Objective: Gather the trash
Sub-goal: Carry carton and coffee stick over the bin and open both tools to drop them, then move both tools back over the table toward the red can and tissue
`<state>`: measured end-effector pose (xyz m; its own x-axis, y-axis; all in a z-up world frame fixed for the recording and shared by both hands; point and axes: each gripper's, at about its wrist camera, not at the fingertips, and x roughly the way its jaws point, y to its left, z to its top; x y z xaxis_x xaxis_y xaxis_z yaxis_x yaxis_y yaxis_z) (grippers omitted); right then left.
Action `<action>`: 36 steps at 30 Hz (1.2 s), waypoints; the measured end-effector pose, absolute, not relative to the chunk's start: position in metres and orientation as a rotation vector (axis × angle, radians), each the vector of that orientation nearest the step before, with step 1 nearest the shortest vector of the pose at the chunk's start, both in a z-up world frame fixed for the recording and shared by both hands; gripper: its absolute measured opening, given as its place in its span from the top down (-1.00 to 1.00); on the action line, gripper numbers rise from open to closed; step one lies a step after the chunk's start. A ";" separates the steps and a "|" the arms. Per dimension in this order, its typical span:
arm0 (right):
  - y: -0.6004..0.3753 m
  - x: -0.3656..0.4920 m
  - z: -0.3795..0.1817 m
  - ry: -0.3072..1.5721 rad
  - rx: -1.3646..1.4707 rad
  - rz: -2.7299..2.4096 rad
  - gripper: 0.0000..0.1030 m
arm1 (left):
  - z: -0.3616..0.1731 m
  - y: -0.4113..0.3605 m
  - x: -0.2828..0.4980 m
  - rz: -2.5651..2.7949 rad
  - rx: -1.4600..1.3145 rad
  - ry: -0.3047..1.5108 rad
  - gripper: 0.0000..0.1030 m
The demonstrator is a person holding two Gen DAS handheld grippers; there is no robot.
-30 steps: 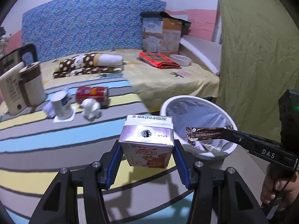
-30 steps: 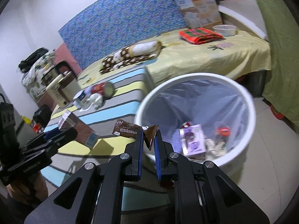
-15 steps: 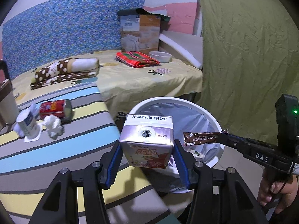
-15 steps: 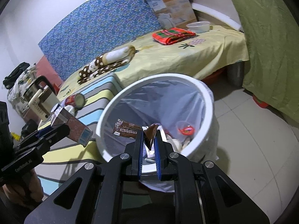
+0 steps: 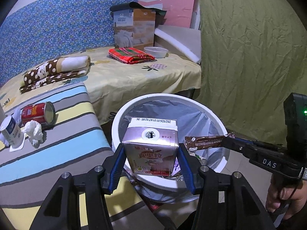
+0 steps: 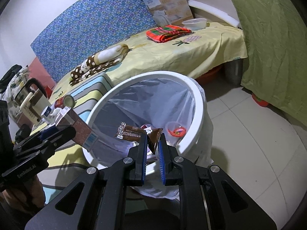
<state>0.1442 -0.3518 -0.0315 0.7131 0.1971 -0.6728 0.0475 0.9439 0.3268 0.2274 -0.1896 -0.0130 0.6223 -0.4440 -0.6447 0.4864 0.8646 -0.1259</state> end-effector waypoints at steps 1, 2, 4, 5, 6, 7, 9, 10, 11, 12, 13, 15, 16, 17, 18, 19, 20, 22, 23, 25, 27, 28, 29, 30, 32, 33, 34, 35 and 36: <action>-0.352 0.145 -0.032 0.779 0.333 0.083 0.73 | -0.013 -0.191 0.228 -0.535 0.064 0.723 -0.05; -0.352 0.145 -0.032 0.783 0.331 0.085 0.72 | -0.013 -0.192 0.229 -0.537 0.064 0.724 -0.05; -0.351 0.146 -0.033 0.789 0.329 0.094 0.72 | -0.014 -0.193 0.231 -0.542 0.064 0.726 -0.05; -0.350 0.147 -0.033 0.792 0.322 0.094 0.70 | -0.014 -0.194 0.232 -0.548 0.063 0.732 -0.05; -0.349 0.147 -0.033 0.792 0.314 0.089 0.65 | -0.015 -0.194 0.234 -0.552 0.058 0.740 -0.05; -0.348 0.147 -0.032 0.789 0.309 0.083 0.52 | -0.015 -0.193 0.233 -0.551 0.055 0.742 -0.07; -0.348 0.147 -0.031 0.783 0.309 0.077 0.23 | -0.015 -0.191 0.234 -0.544 0.047 0.739 -0.12; -0.349 0.147 -0.031 0.779 0.311 0.078 0.13 | -0.016 -0.190 0.233 -0.546 0.041 0.735 -0.17; -0.350 0.147 -0.030 0.775 0.312 0.077 0.11 | -0.015 -0.189 0.233 -0.548 0.033 0.729 -0.19; -0.350 0.147 -0.030 0.773 0.311 0.076 0.11 | -0.014 -0.186 0.233 -0.547 0.025 0.721 -0.23; -0.350 0.146 -0.030 0.769 0.311 0.075 0.11 | -0.013 -0.185 0.232 -0.545 0.020 0.713 -0.24; -0.351 0.145 -0.028 0.758 0.313 0.078 0.11 | -0.011 -0.181 0.232 -0.538 0.010 0.704 -0.24; -0.351 0.144 -0.027 0.755 0.314 0.080 0.11 | -0.010 -0.179 0.232 -0.533 0.005 0.704 -0.24; -0.350 0.145 -0.027 0.753 0.314 0.081 0.11 | -0.010 -0.176 0.232 -0.529 0.001 0.704 -0.24; -0.350 0.144 -0.026 0.748 0.315 0.085 0.11 | -0.009 -0.174 0.232 -0.524 -0.003 0.706 -0.24; -0.349 0.143 -0.025 0.746 0.315 0.089 0.11 | -0.009 -0.172 0.231 -0.521 -0.008 0.710 -0.24; -0.348 0.142 -0.024 0.742 0.316 0.094 0.11 | -0.009 -0.169 0.231 -0.520 -0.013 0.713 -0.24; -0.345 0.143 -0.023 0.739 0.316 0.102 0.11 | -0.008 -0.164 0.229 -0.516 -0.024 0.718 -0.24; -0.343 0.142 -0.023 0.738 0.316 0.110 0.11 | -0.008 -0.162 0.228 -0.514 -0.029 0.720 -0.24; -0.339 0.142 -0.021 0.737 0.312 0.116 0.11 | -0.008 -0.156 0.224 -0.505 -0.036 0.722 -0.24; -0.336 0.141 -0.020 0.734 0.307 0.126 0.11 | -0.007 -0.151 0.221 -0.498 -0.040 0.723 -0.24; -0.334 0.140 -0.019 0.733 0.304 0.129 0.11 | -0.007 -0.148 0.219 -0.492 -0.041 0.725 -0.24; -0.333 0.139 -0.018 0.732 0.302 0.131 0.11 | -0.007 -0.146 0.217 -0.490 -0.044 0.724 -0.24; -0.331 0.139 -0.017 0.729 0.298 0.134 0.11 | -0.007 -0.143 0.215 -0.487 -0.047 0.724 -0.24; -0.328 0.137 -0.015 0.726 0.292 0.140 0.11 | -0.005 -0.137 0.210 -0.477 -0.052 0.722 -0.24; -0.326 0.136 -0.014 0.726 0.290 0.145 0.11 | -0.005 -0.135 0.208 -0.475 -0.055 0.721 -0.24; -0.324 0.135 -0.014 0.725 0.288 0.149 0.11 | -0.004 -0.132 0.207 -0.471 -0.059 0.720 -0.24; -0.322 0.134 -0.013 0.725 0.286 0.152 0.11 | -0.003 -0.129 0.205 -0.467 -0.063 0.719 -0.24; -0.320 0.133 -0.012 0.725 0.282 0.159 0.11 | -0.002 -0.126 0.202 -0.461 -0.066 0.717 -0.24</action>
